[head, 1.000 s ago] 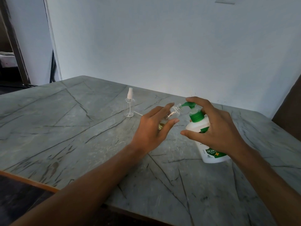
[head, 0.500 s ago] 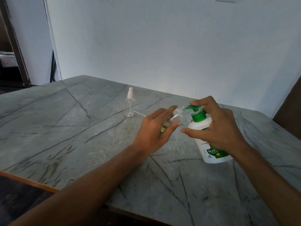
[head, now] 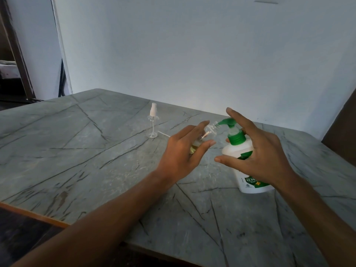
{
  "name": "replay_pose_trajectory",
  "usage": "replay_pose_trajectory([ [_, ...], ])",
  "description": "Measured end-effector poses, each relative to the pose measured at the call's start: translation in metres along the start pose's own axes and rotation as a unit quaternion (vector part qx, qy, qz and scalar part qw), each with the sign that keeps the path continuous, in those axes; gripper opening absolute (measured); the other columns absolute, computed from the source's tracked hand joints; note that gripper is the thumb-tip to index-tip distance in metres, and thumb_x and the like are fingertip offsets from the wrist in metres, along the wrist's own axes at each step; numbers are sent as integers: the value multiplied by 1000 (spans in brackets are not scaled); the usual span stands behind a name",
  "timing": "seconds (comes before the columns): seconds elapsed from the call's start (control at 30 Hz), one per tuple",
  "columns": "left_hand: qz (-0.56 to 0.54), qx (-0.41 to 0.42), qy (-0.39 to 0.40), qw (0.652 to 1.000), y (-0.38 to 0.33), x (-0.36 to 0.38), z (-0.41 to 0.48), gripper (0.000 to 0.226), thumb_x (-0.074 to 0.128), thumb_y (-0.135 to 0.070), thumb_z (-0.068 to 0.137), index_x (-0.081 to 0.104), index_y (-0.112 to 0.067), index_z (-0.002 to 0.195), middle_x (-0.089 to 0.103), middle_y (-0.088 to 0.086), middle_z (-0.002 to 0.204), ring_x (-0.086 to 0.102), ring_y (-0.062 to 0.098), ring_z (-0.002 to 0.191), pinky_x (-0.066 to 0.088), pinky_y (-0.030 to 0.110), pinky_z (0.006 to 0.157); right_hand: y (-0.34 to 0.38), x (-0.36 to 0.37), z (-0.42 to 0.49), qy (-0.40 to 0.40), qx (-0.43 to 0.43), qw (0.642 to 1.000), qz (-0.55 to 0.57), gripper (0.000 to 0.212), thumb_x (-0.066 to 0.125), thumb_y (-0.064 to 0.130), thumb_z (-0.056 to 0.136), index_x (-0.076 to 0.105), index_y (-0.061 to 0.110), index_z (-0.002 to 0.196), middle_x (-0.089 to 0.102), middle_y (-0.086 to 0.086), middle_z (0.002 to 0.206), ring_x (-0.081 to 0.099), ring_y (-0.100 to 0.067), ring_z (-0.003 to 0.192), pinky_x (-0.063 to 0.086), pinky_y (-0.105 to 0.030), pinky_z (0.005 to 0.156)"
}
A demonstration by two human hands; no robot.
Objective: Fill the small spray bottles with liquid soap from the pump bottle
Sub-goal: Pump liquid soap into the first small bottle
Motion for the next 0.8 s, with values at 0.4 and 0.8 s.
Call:
replay_pose_trajectory([
  [0.4,8,1,0,1000,2,-1,-1,45,69,-26,87,61,-2,123,69,6,94,59,6,83,46,9,73,2,2,7,1,9,999,34,86,88,46,60,36,51,128,61,17,102,61,-5,81,47,-17,69],
  [0.8,10,16,23,1000,1,4,-4,48,66,-30,88,60,-1,125,69,7,94,58,7,82,45,10,73,-5,3,8,-17,21,999,36,79,90,42,60,42,43,122,66,6,106,65,-14,85,51,-21,70],
])
Point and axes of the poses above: each hand's wrist, its own z-axis towards the middle knuckle, its own x-axis out of the palm, y = z × x, the point moved 4 cm from there along z, towards the middle knuckle
